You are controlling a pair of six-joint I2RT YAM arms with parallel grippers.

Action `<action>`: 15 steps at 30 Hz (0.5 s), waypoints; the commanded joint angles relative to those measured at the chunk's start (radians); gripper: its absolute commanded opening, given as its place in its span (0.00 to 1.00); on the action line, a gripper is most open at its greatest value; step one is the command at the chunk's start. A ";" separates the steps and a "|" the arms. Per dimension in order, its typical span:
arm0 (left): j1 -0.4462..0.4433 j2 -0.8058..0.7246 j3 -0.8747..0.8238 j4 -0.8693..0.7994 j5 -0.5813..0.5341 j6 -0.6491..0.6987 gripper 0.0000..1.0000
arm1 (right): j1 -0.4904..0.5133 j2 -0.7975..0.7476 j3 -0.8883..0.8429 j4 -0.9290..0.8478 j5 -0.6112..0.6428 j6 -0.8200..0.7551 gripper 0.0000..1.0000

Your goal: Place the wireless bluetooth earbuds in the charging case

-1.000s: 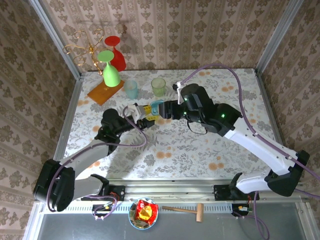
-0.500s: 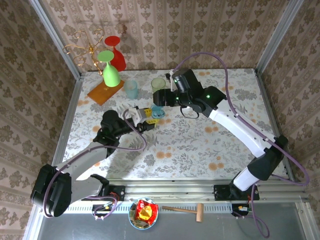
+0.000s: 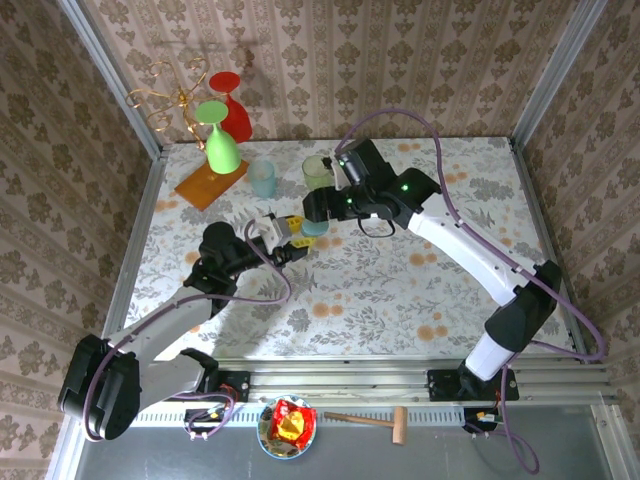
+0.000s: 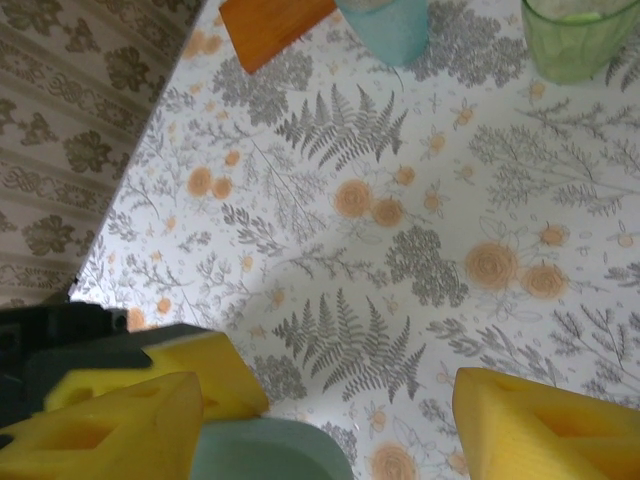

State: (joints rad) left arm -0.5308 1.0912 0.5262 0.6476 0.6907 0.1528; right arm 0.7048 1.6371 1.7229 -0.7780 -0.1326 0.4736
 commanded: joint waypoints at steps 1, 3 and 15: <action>-0.003 0.012 0.005 0.057 -0.005 -0.020 0.25 | -0.004 -0.079 -0.043 -0.005 -0.005 0.006 0.68; -0.003 0.025 0.001 0.102 0.002 -0.046 0.25 | -0.017 -0.122 -0.093 0.054 -0.044 0.049 0.68; -0.013 0.051 0.024 0.297 0.012 -0.175 0.25 | -0.141 -0.310 -0.545 0.775 -0.496 0.629 0.71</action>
State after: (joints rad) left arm -0.5335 1.1381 0.5262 0.8333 0.6910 0.0395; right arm 0.5602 1.3476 1.2224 -0.2390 -0.4976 0.9119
